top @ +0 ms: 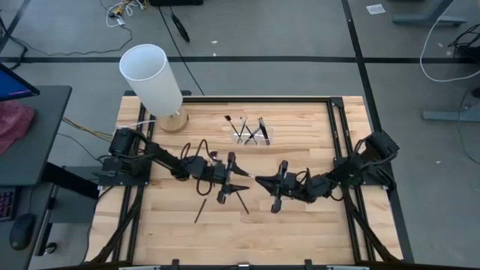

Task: Put items in baskets/containers
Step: Put the black eyeshadow brush into the transparent organizer

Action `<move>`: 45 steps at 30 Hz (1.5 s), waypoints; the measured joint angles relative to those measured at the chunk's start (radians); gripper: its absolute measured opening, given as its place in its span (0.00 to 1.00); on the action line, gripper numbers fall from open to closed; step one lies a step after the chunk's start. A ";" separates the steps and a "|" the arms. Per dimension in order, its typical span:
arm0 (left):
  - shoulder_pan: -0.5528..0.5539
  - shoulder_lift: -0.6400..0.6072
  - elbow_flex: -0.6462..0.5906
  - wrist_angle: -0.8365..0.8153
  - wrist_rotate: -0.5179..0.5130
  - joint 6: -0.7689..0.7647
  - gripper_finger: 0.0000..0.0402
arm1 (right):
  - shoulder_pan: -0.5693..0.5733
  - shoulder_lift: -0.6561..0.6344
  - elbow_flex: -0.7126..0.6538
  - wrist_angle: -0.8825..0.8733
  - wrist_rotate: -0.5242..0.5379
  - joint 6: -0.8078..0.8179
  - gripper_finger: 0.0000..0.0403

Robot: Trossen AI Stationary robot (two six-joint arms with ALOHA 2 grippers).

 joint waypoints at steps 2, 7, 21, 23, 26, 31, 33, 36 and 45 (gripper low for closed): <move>-0.001 0.000 0.020 -0.004 0.016 -0.012 0.52 | -0.007 0.000 0.000 0.003 -0.013 -0.005 0.02; 0.001 -0.001 0.058 -0.008 -0.031 -0.033 0.52 | -0.008 0.000 0.001 -0.001 -0.017 -0.009 0.02; 0.015 -0.001 0.064 -0.027 -0.031 -0.075 0.32 | -0.008 0.000 0.001 0.002 -0.039 -0.015 0.02; 0.014 -0.001 0.064 -0.027 -0.032 -0.072 0.24 | -0.008 0.000 0.001 0.002 -0.039 -0.015 0.02; 0.004 -0.001 0.064 -0.026 -0.033 -0.040 0.10 | -0.008 0.000 0.001 0.001 -0.039 -0.015 0.02; -0.009 -0.001 0.064 -0.032 -0.033 -0.025 0.04 | -0.007 0.000 0.000 -0.004 -0.048 -0.024 0.05; -0.011 -0.002 0.064 -0.050 -0.032 -0.023 0.05 | -0.007 0.000 0.000 -0.021 -0.039 -0.026 0.07; -0.014 -0.013 0.064 -0.118 -0.038 -0.014 0.03 | 0.003 0.000 -0.001 -0.062 0.019 -0.028 0.13; -0.014 -0.237 0.064 -0.634 -0.207 0.023 0.04 | 0.112 -0.128 -0.080 -0.119 0.476 -0.042 0.32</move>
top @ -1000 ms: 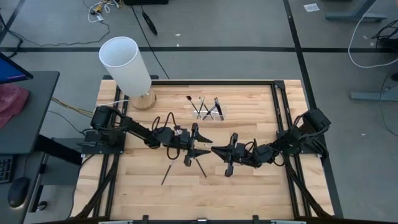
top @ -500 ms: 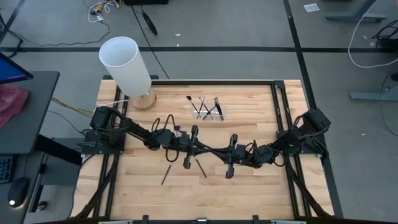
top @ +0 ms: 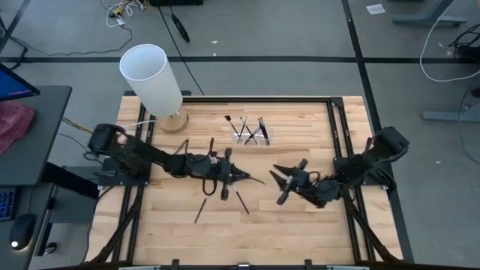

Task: Put items in baskets/containers
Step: Put the black eyeshadow brush into the transparent organizer

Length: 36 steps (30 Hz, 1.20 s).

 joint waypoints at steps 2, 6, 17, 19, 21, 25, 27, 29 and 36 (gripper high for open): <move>0.006 -0.068 0.000 -0.142 -0.060 -0.001 0.04 | 0.021 -0.029 -0.024 -0.007 0.047 0.002 0.34; 0.042 -0.216 0.020 -0.415 -0.156 -0.018 0.04 | 0.036 -0.048 -0.057 -0.011 0.047 0.062 0.37; 0.367 -0.286 0.282 -0.950 -0.075 -0.005 0.04 | -0.014 -0.046 -0.065 -0.229 -0.008 0.361 0.35; 0.433 -0.276 0.293 -0.958 -0.002 -0.009 0.04 | -0.028 -0.046 -0.065 -0.257 -0.044 0.396 0.34; 0.494 -0.266 0.294 -0.969 0.047 -0.019 0.04 | -0.037 -0.046 -0.065 -0.260 -0.067 0.403 0.34; 0.572 -0.213 0.292 -0.988 0.081 -0.030 0.04 | -0.053 -0.046 -0.065 -0.262 -0.095 0.404 0.34; 0.587 -0.180 0.291 -0.965 0.111 -0.031 0.04 | -0.058 -0.046 -0.064 -0.273 -0.098 0.406 0.34; 0.589 -0.146 0.291 -0.958 0.125 -0.030 0.04 | -0.064 -0.046 -0.064 -0.274 -0.099 0.412 0.34; 0.587 -0.045 0.291 -0.935 0.133 -0.031 0.04 | -0.067 -0.046 -0.064 -0.280 -0.099 0.427 0.34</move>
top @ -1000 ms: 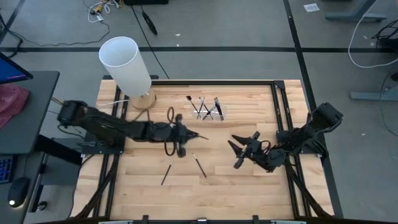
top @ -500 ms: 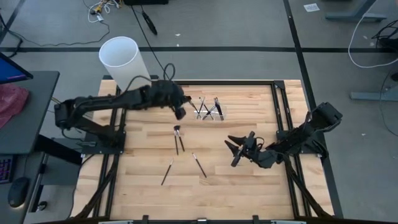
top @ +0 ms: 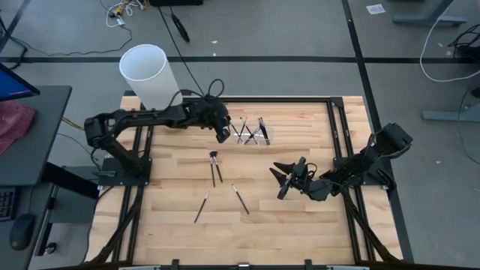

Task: Put items in baskets/containers
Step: Put the black eyeshadow brush into the transparent organizer

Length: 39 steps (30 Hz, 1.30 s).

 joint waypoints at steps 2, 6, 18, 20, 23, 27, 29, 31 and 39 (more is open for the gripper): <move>0.000 0.020 0.000 0.004 0.000 -0.004 0.05 | 0.000 0.000 0.000 0.000 0.000 0.000 0.34; 0.001 0.035 0.000 0.004 0.000 -0.007 0.06 | 0.000 0.000 0.000 0.000 0.000 0.000 0.34; 0.003 0.001 0.068 -0.102 -0.031 -0.005 0.04 | 0.000 0.000 0.000 0.001 0.000 0.000 0.34; 0.003 -0.020 0.118 -0.168 -0.074 0.007 0.04 | -0.001 0.000 0.000 0.001 0.000 0.000 0.34; 0.003 -0.044 0.189 -0.247 -0.091 0.019 0.06 | -0.002 0.000 0.000 0.001 0.000 0.000 0.34; -0.009 -0.060 0.248 -0.283 -0.066 0.024 0.06 | -0.005 0.000 0.000 0.000 0.000 0.000 0.34; -0.019 -0.060 0.253 -0.282 -0.048 0.024 0.05 | -0.005 0.000 0.000 0.000 0.000 0.000 0.34; -0.025 -0.060 0.249 -0.281 -0.031 0.022 0.04 | -0.005 0.000 0.000 -0.001 0.000 0.000 0.34; -0.039 0.001 0.243 -0.275 -0.017 0.001 0.08 | -0.005 0.000 0.000 -0.005 0.000 0.002 0.34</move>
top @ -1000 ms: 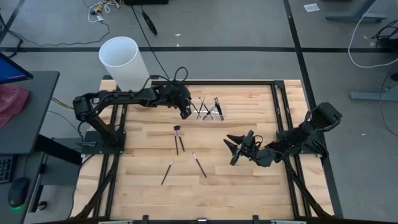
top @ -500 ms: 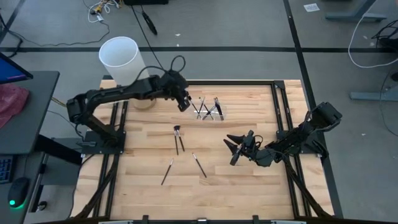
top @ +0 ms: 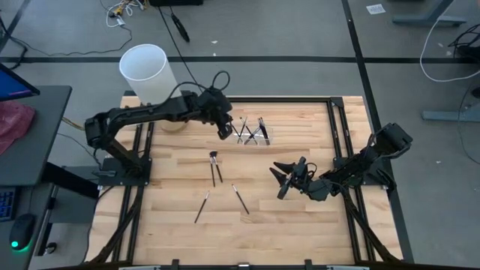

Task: Put items in baskets/containers
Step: Put the black eyeshadow brush into the transparent organizer, then put the black liner brush into the transparent organizer

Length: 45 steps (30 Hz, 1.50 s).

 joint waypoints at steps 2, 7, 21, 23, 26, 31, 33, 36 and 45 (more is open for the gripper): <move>0.000 0.021 0.000 0.013 0.002 0.000 0.07 | 0.000 0.000 0.000 -0.004 0.000 0.005 0.34; 0.000 0.066 0.000 0.057 0.007 -0.005 0.06 | 0.000 0.000 0.000 -0.005 0.000 0.006 0.34; 0.009 0.143 0.000 0.120 0.043 -0.037 0.07 | 0.000 0.000 0.000 -0.040 0.000 0.052 0.34; 0.013 0.148 -0.001 0.110 0.045 -0.044 0.07 | 0.000 0.000 0.000 -0.040 0.000 0.050 0.34; 0.018 0.162 -0.001 0.118 0.055 -0.047 0.09 | 0.000 0.000 0.001 -0.041 0.000 0.050 0.34; 0.025 0.182 -0.001 0.111 0.061 -0.046 0.12 | 0.000 0.000 0.000 -0.042 -0.011 0.050 0.34; 0.026 0.185 0.000 0.122 0.061 -0.047 0.13 | 0.000 0.000 0.000 -0.042 -0.025 0.050 0.34; 0.032 0.188 0.000 0.115 0.061 -0.051 0.16 | 0.000 0.000 0.001 -0.042 -0.026 0.050 0.34; 0.055 0.167 0.000 0.085 0.016 -0.045 0.36 | 0.000 0.000 0.000 -0.042 -0.026 0.050 0.34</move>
